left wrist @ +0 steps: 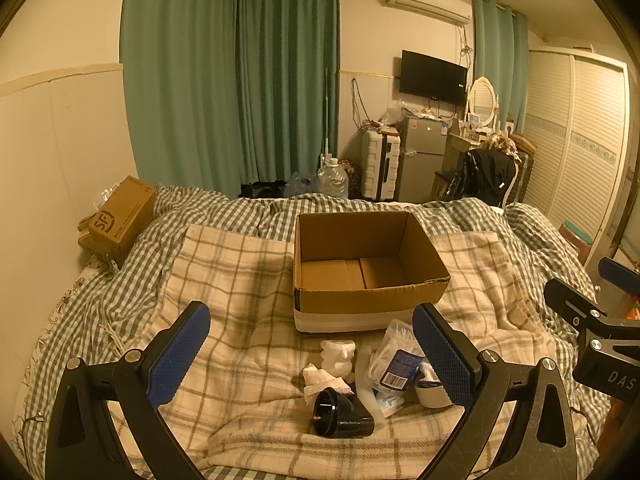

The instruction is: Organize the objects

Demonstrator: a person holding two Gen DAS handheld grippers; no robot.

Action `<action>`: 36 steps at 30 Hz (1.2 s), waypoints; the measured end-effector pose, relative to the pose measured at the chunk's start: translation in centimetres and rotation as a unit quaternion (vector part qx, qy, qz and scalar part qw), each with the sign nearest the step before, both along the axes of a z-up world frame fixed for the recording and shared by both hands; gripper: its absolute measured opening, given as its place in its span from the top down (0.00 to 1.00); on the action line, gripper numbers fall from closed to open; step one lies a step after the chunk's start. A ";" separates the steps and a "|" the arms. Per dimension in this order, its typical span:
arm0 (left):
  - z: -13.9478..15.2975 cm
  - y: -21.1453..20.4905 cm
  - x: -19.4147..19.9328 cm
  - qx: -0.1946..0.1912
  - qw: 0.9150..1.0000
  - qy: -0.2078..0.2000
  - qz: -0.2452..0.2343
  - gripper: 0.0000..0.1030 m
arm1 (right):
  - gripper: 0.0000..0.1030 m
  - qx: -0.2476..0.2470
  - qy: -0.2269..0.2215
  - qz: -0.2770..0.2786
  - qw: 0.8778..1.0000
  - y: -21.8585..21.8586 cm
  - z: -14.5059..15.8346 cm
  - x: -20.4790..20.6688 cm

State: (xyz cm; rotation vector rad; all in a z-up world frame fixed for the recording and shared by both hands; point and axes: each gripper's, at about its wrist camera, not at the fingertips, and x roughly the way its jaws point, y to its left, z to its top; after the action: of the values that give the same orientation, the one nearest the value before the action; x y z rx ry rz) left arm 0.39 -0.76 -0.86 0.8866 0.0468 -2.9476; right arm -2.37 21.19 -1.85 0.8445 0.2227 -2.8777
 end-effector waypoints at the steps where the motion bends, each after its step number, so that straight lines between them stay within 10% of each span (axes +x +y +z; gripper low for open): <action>1: 0.0 0.0 0.0 0.000 1.000 -0.001 0.000 0.00 | 0.00 -0.001 -0.001 0.001 1.000 0.1 -0.1 0.0; 21: -4.5 0.2 -2.3 0.007 0.996 -0.084 0.014 0.00 | 0.00 0.001 -0.038 0.004 0.999 0.7 -2.7 -1.8; 36: -12.9 2.0 -4.7 0.035 0.967 -0.249 -0.039 0.00 | 0.00 0.026 -0.133 0.010 0.991 1.3 -9.6 -4.0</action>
State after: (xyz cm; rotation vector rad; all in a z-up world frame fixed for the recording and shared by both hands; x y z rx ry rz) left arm -4.27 1.20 -13.71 1.6420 0.0913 -2.7079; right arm -6.34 22.44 -11.42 1.2148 0.2745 -2.7124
